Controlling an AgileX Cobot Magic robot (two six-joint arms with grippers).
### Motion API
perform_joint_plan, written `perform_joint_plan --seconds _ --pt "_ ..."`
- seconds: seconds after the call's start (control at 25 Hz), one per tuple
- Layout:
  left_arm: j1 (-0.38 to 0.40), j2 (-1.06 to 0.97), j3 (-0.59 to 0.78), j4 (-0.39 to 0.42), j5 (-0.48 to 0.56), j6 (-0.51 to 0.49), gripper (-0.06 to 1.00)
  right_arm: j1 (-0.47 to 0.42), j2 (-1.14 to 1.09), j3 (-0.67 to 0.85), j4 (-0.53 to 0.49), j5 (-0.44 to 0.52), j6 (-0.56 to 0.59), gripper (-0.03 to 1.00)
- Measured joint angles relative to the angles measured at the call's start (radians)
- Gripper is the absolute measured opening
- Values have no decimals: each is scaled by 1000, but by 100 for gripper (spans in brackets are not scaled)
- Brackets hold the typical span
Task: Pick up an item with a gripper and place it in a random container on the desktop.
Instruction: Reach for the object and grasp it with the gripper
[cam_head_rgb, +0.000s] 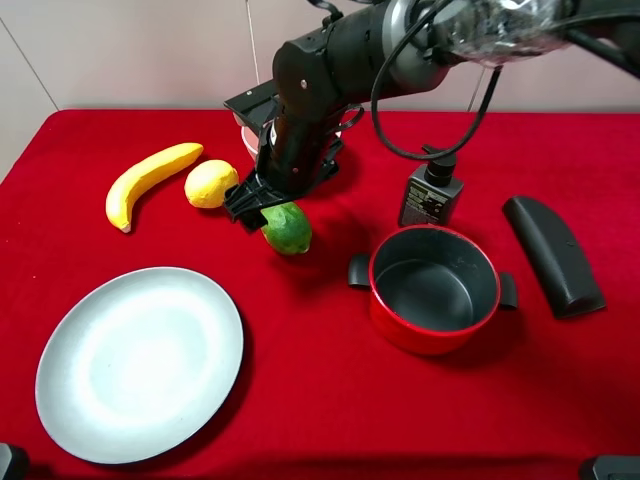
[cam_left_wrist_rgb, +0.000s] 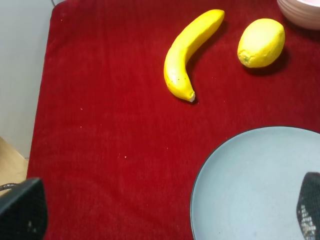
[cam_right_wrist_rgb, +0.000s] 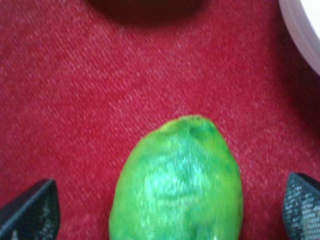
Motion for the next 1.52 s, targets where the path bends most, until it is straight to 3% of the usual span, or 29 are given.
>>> perform_joint_plan --seconds 1.16,1.24,1.36,1.52 --pt "0 0 0 0 0 0 99 0 113 -26 -15 18 0 69" --pt "0 0 0 0 0 0 99 0 113 -26 -15 18 0 64" --pt "0 0 0 0 0 0 99 0 113 -26 -15 18 0 49" --pt "0 0 0 0 0 0 99 0 113 -26 -15 19 0 48"
